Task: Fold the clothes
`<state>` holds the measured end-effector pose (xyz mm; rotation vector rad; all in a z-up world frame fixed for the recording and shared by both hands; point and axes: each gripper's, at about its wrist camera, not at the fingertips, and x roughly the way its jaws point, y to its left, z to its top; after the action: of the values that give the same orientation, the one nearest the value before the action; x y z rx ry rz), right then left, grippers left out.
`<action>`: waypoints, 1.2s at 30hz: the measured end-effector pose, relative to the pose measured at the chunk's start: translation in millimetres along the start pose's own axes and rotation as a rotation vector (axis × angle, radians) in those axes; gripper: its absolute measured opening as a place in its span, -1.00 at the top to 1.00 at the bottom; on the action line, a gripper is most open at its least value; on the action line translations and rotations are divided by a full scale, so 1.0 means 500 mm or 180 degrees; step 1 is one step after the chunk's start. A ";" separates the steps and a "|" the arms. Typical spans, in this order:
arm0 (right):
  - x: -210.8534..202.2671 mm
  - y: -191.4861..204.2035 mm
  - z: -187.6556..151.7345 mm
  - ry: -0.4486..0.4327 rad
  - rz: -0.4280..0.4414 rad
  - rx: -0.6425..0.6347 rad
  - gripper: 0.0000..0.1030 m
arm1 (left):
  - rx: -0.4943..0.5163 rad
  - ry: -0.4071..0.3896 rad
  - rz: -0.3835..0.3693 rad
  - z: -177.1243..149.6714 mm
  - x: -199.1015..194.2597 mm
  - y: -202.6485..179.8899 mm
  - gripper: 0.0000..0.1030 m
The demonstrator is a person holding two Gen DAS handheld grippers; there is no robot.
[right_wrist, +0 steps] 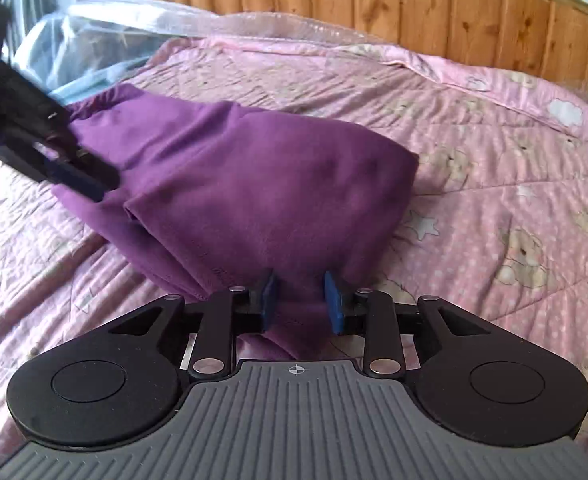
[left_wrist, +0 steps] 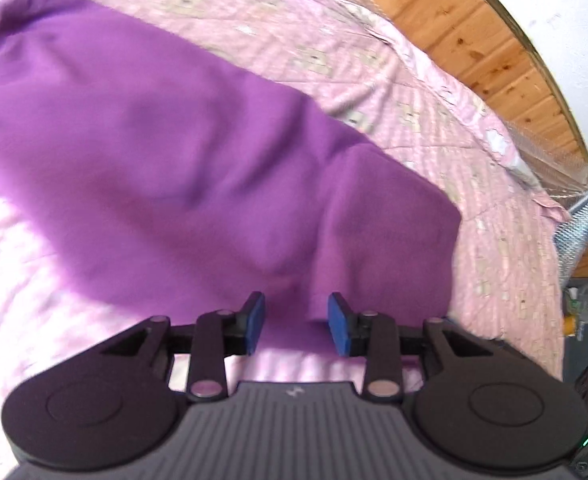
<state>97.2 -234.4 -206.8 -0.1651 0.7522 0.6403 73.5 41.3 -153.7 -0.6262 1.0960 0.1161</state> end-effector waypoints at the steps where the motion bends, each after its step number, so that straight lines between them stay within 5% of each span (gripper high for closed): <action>1: -0.009 -0.001 0.009 -0.0027 -0.0042 0.0112 0.39 | -0.0003 -0.0046 0.0025 -0.001 -0.022 0.017 0.15; 3: -0.036 0.008 0.018 -0.0239 -0.0086 0.0169 0.39 | -0.0036 -0.0161 0.0085 0.002 -0.064 0.056 -0.03; 5: 0.008 0.018 0.009 0.0161 -0.0030 0.0112 0.27 | -0.0218 -0.0282 0.0119 0.019 -0.107 0.122 -0.14; 7: 0.019 0.024 0.005 0.0148 -0.0146 0.0018 0.27 | -0.0491 -0.0433 0.0193 0.049 -0.155 0.213 -0.20; 13: -0.039 0.037 0.057 0.0120 -0.0798 0.0776 0.14 | -0.1282 -0.1003 0.0319 0.166 -0.244 0.510 -0.36; 16: -0.014 0.107 0.084 0.0212 -0.0940 0.0862 0.14 | -0.1325 -0.1026 0.0088 0.225 -0.225 0.591 -0.40; 22: 0.045 0.287 0.217 0.0189 -0.0728 0.0661 -0.17 | -0.0902 -0.0965 0.0196 0.281 -0.161 0.616 -0.39; 23: 0.053 0.313 0.239 0.0181 -0.0672 0.0657 -0.20 | -0.0893 -0.1003 0.0187 0.282 -0.159 0.614 -0.26; 24: 0.063 0.330 0.261 0.0183 -0.0586 0.0658 -0.23 | -0.0901 -0.1030 0.0171 0.280 -0.155 0.616 0.34; 25: 0.075 0.344 0.281 0.0194 -0.0502 0.0652 -0.24 | -0.0946 -0.1032 0.0152 0.280 -0.152 0.623 0.64; 27: 0.100 0.371 0.320 0.0233 -0.0368 0.0602 -0.24 | -0.0923 -0.1146 0.0073 0.277 -0.163 0.617 0.70; 29: 0.120 0.391 0.360 0.0224 -0.0245 0.0554 -0.24 | -0.0514 -0.1265 0.0156 0.274 -0.191 0.563 0.70; 32: 0.146 0.403 0.433 0.0119 0.0013 0.0667 -0.35 | 0.0532 -0.1371 0.0289 0.259 -0.219 0.422 0.71; 36: 0.216 0.389 0.526 0.0253 0.0762 0.1138 -0.70 | 0.2126 -0.1399 0.0370 0.169 -0.197 0.217 0.71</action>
<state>194.5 67.9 -72.9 0.2322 0.9592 0.7171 52.3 196.1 -89.0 0.0680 0.6785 -0.0170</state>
